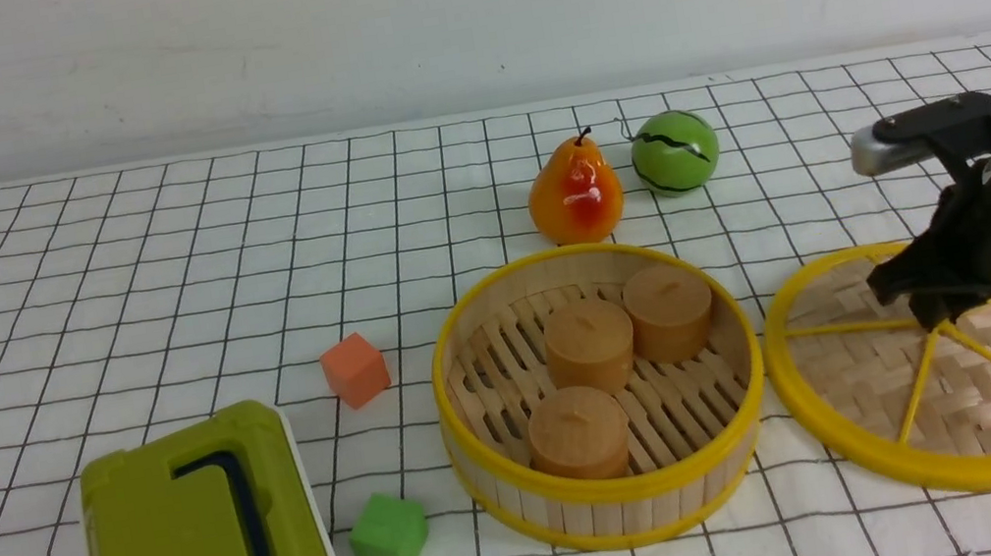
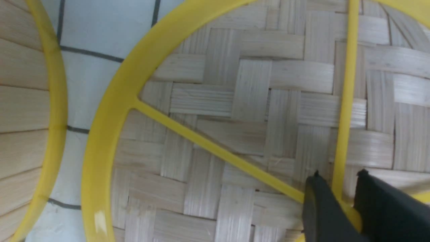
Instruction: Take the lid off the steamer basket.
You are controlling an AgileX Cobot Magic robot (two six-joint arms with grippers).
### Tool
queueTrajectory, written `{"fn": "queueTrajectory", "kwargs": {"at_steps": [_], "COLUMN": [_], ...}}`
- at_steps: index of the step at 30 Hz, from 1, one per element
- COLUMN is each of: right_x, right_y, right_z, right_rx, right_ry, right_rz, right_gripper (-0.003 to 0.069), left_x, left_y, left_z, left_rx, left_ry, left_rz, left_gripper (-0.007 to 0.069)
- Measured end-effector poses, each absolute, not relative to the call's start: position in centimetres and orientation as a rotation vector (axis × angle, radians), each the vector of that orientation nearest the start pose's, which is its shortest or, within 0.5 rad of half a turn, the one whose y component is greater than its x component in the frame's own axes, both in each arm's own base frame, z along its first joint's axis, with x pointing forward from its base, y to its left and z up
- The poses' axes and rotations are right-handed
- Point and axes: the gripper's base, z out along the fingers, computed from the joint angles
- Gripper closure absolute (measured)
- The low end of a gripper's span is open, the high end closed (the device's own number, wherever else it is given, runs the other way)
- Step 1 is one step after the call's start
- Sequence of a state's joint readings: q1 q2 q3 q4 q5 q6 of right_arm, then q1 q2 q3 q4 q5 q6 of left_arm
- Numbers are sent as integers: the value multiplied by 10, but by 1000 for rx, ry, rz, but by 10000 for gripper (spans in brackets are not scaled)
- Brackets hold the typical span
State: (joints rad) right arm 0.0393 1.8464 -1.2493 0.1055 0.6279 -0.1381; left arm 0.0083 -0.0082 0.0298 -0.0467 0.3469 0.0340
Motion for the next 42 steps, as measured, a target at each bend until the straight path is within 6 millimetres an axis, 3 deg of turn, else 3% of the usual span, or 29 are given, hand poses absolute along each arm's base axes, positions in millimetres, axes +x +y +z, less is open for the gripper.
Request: {"fn": "queueTrajectory", "kwargs": {"at_steps": [4, 8, 11, 12, 13, 17, 19, 22, 24, 25, 29, 30, 34, 42], "right_x": [380, 368, 348, 347, 335, 293, 283, 246, 227, 223, 176, 176, 136, 97], "right_y": [21, 21, 23, 23, 24, 27, 28, 30, 29, 29, 27, 27, 25, 22], "right_z": [200, 232, 281, 285, 307, 366, 378, 411, 422, 425, 432, 430, 420, 411], "right_rx": [-144, -136, -128, -126, -134, -167, -177, -210, -219, -219, -219, -218, -212, -200], "right_ry": [2707, 2661, 2536, 2526, 2460, 2280, 2242, 2131, 2083, 2069, 1970, 1974, 1900, 1796], "right_rz": [81, 100, 129, 134, 146, 202, 217, 239, 238, 238, 224, 224, 211, 198], "right_gripper": [413, 381, 442, 448, 482, 608, 640, 682, 683, 683, 683, 683, 681, 679], "left_x": [53, 53, 53, 53, 53, 53, 53, 53, 53, 53, 53, 53, 53, 53], "left_y": [-1, -1, -1, -1, -1, -1, -1, -1, -1, -1, -1, -1, -1, -1], "left_z": [172, 172, 172, 172, 172, 172, 172, 172, 172, 172, 172, 172, 172, 172], "left_rx": [-6, -6, -6, -6, -6, -6, -6, -6, -6, -6, -6, -6, -6, -6], "left_ry": [1852, 1852, 1852, 1852, 1852, 1852, 1852, 1852, 1852, 1852, 1852, 1852, 1852, 1852], "left_rz": [-16, -16, -16, -16, -16, -16, -16, -16, -16, -16, -16, -16, -16, -16], "left_gripper": [386, 385, 385, 385, 385, 385, 385, 385, 385, 385, 385, 385, 385, 385]}}
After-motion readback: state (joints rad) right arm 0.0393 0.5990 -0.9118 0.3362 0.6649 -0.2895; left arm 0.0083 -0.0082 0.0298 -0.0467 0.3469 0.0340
